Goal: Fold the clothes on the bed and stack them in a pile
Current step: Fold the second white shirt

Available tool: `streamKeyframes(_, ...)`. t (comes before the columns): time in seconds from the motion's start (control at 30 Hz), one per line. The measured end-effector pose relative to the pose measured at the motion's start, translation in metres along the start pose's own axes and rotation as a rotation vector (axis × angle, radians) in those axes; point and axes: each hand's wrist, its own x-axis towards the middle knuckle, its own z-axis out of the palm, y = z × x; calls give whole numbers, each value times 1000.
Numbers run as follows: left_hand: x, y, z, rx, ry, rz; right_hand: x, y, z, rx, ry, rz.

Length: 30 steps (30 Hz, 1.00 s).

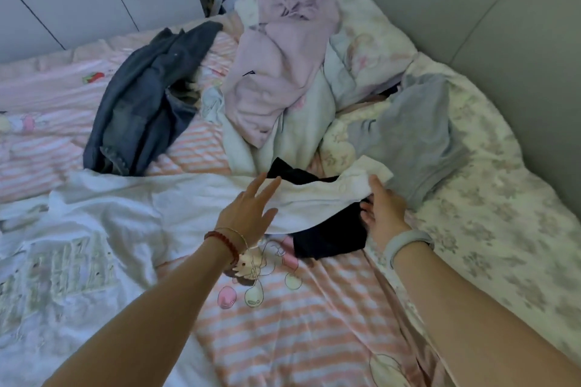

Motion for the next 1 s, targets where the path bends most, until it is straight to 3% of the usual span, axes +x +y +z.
streamKeyframes(0.13,41,24,-3,-51,-9,-13,6,-5,2,-15,-8,-144)
streamKeyframes(0.37,79,66,-53,-305,402,-22,2,-73,-21,-27,65,-483)
streamKeyframes(0.43,88,83,-58,-339,328,31,0,-91,-22,-35,70,-461)
streamKeyframes(0.5,85,92,-55,-378,184,36,-3,-94,-21,31,35,-312)
streamKeyframes(0.6,58,82,-50,-601,107,-134,-16,-79,-19,118,-64,-168)
streamKeyframes(0.7,10,46,-55,-761,89,-325,-48,-63,-7,143,-170,-156)
streamKeyframes(0.77,-27,10,-67,-914,89,-413,-77,-58,11,74,-203,-251)
streamKeyframes(0.87,-91,-53,-93,-1206,96,-534,-149,-47,48,-71,-306,-554)
streamKeyframes(1.0,-182,-138,-122,-1497,-7,-669,-264,11,102,-287,-671,-712)
